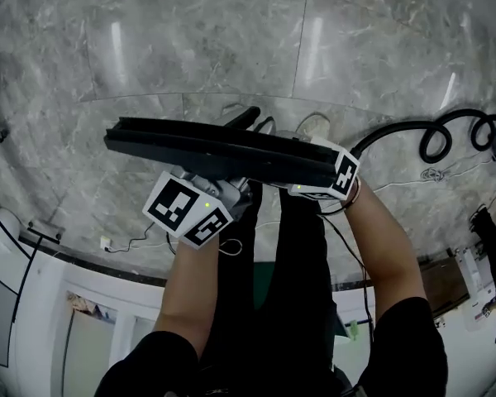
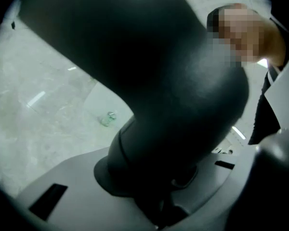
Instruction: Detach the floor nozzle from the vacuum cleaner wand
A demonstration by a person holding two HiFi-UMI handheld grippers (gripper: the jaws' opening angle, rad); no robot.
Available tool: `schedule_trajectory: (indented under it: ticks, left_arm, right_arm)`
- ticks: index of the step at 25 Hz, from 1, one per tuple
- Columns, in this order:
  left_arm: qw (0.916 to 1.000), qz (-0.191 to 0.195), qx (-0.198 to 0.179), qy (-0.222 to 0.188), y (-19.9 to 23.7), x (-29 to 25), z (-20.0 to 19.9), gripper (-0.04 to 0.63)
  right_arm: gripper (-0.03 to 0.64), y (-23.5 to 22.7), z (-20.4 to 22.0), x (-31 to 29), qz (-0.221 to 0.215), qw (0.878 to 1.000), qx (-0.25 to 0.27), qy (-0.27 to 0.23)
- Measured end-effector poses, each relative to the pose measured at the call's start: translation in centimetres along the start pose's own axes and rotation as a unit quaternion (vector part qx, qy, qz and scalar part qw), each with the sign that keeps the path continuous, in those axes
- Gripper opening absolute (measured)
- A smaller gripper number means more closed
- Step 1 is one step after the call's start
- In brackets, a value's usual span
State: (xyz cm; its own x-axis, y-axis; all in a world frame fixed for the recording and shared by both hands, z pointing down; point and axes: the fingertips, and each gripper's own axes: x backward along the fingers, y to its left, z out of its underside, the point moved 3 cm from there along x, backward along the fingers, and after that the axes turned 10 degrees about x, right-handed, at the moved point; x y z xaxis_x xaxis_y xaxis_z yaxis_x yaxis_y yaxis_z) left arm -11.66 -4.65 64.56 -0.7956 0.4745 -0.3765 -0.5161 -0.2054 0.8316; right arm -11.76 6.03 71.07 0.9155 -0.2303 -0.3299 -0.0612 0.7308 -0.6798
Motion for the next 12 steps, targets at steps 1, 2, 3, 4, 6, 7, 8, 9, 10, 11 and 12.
schedule_trajectory:
  ticks: [1,2,3,4,6,7,8,9,10,11,12]
  left_arm:
    - [0.9998,0.021,0.004,0.002,-0.4,-0.1,-0.2,0.11]
    - [0.9995,0.026,0.015,0.004,-0.3,-0.4,-0.3,0.109]
    - [0.9995,0.016,0.027,0.009,0.1,-0.7,-0.2,0.107]
    - [0.9992,-0.003,0.037,0.014,0.6,-1.0,-0.1,0.107]
    - [0.9973,-0.048,0.055,0.013,1.8,-1.2,-0.3,0.107]
    - [0.9954,-0.07,0.065,0.007,2.5,-1.2,-0.7,0.107]
    - [0.993,-0.092,0.074,-0.001,3.1,-1.1,-1.2,0.107]
    - [0.99,-0.115,0.08,-0.009,3.7,-1.0,-1.7,0.107]
    - [0.9863,-0.142,0.081,-0.016,4.2,-0.9,-2.1,0.107]
    - [0.9813,-0.174,0.078,-0.022,4.5,-0.7,-2.4,0.107]
    - [0.975,-0.208,0.072,-0.026,4.7,-0.5,-2.7,0.107]
  right_arm:
    - [0.167,0.6,-0.5,0.3,-0.038,0.999,-0.018,-0.015]
    - [0.167,0.7,-0.7,0.4,-0.052,0.998,-0.035,-0.025]
    - [0.167,0.5,-0.6,0.4,-0.043,0.998,-0.046,-0.027]
    - [0.167,0.1,-0.2,0.4,-0.017,0.998,-0.05,-0.023]
    - [0.169,-1.1,0.1,0.2,0.065,0.997,-0.041,-0.013]
    - [0.169,-1.9,-0.2,0.2,0.112,0.993,-0.032,-0.01]
    - [0.17,-2.6,-0.6,0.0,0.159,0.987,-0.023,-0.008]
    - [0.17,-3.2,-0.9,-0.1,0.206,0.978,-0.011,-0.006]
    - [0.173,-3.8,-1.1,-0.2,0.252,0.968,0.002,-0.004]
    - [0.175,-4.2,-1.2,-0.3,0.296,0.955,0.014,-0.004]
    - [0.175,-4.6,-1.3,-0.4,0.333,0.943,0.022,-0.007]
